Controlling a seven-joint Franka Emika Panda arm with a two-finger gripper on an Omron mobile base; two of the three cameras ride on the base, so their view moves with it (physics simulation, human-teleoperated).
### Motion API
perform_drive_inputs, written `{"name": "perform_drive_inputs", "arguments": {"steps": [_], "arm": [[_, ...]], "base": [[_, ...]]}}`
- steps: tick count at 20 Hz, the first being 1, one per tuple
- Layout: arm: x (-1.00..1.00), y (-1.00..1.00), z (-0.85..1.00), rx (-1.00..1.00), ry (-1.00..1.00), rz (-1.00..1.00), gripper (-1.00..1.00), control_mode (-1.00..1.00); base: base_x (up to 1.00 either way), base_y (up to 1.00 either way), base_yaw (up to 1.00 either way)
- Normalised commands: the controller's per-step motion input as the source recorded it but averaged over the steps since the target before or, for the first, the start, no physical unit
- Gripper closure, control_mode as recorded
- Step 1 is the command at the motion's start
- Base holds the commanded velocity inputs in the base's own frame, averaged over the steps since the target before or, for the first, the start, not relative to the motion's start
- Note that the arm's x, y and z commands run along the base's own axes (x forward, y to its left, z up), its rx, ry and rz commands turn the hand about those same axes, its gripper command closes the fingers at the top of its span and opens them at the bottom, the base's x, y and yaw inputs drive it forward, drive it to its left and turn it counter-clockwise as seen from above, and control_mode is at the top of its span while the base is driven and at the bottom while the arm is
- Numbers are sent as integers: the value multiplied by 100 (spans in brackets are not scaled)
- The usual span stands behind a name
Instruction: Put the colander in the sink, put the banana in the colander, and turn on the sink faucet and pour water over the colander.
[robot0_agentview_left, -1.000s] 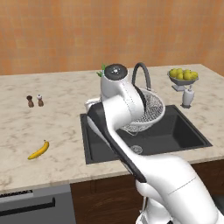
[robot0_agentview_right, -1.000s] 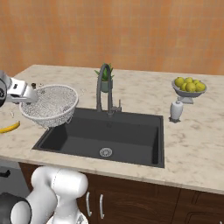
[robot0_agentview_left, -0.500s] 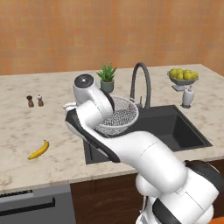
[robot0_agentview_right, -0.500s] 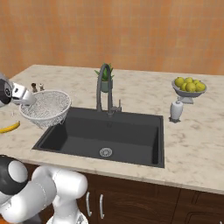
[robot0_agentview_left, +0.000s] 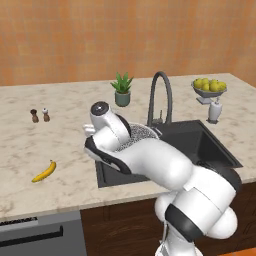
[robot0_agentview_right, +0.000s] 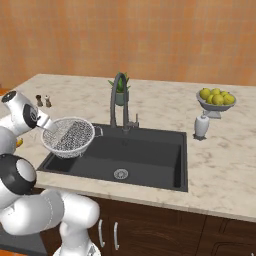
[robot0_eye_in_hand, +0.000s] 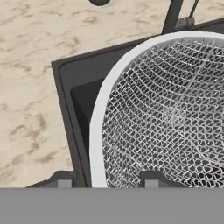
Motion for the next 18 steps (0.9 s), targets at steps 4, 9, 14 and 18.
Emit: {"name": "perform_drive_inputs", "arguments": {"steps": [4, 9, 14, 18], "arm": [[66, -14, -31, 0, 6, -9, 100, -100], [40, -47, -12, -2, 29, -1, 100, -100], [6, -53, -37, 0, 20, -7, 100, -100], [0, -3, -79, 0, -4, -7, 100, -100]], "base": [[0, 0, 0], [0, 0, 0], [0, 0, 0], [0, 0, 0]]}}
